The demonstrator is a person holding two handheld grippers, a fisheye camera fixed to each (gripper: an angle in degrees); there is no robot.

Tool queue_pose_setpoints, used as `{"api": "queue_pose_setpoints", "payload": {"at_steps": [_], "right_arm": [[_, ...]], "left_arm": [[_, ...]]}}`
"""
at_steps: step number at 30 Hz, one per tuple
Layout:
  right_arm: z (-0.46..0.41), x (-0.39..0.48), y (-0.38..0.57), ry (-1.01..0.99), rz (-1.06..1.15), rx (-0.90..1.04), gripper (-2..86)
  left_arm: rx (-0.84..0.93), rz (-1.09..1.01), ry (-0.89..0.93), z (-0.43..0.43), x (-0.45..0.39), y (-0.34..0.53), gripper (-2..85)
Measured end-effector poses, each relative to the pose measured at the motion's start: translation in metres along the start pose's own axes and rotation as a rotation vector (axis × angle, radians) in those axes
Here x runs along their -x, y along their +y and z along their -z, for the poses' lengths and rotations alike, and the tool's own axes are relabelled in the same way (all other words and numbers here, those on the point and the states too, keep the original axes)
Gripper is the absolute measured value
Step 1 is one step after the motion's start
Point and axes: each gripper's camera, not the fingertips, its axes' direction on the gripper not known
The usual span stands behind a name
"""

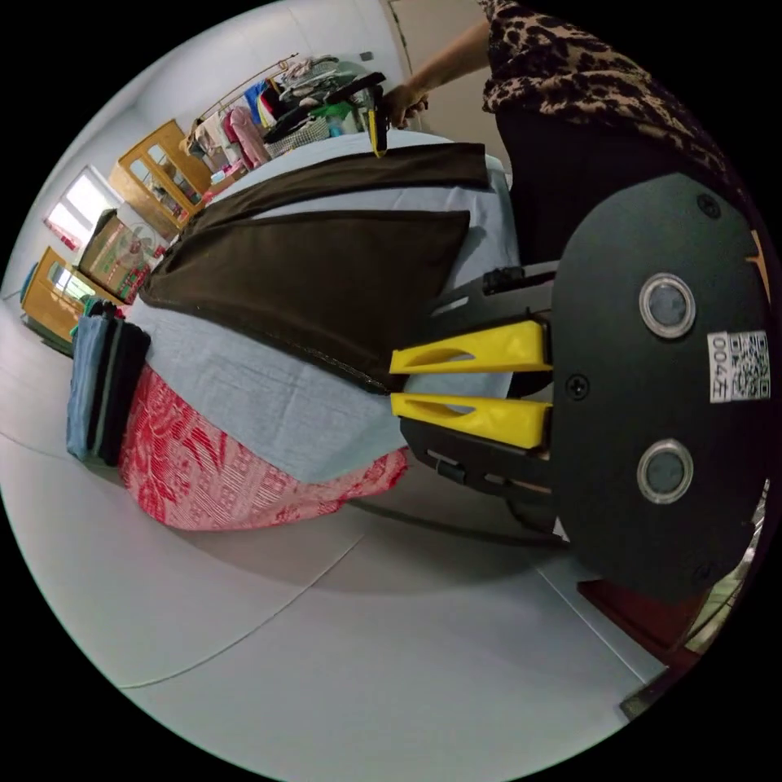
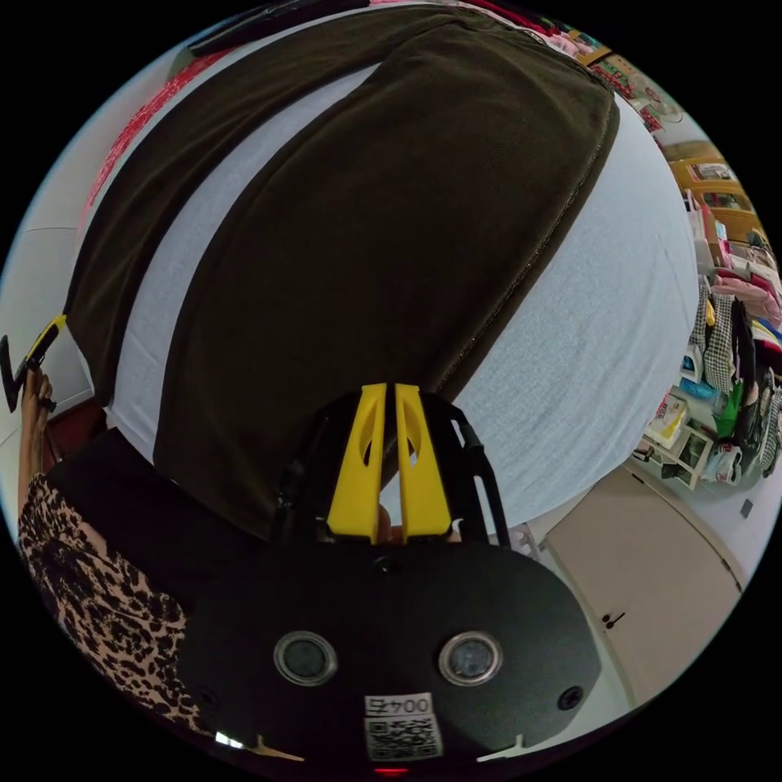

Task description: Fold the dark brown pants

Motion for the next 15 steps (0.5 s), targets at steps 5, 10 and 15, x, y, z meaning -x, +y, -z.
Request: {"api": "queue_pose_setpoints", "payload": {"at_steps": [5, 10, 15], "right_arm": [[0.002, 0.0, 0.001, -0.013, -0.011, 0.003, 3.8], [0.003, 0.004, 0.004, 0.004, 0.0, -0.001, 3.7], [0.005, 0.004, 0.009, -0.005, -0.017, -0.009, 3.8]], "left_arm": [[-0.016, -0.011, 0.061, 0.013, 0.009, 0.002, 4.3], [-0.092, -0.192, 0.075, 0.05, -0.038, -0.002, 8.0], [0.021, -0.489, 0.143, 0.007, -0.132, -0.01, 8.9]]}}
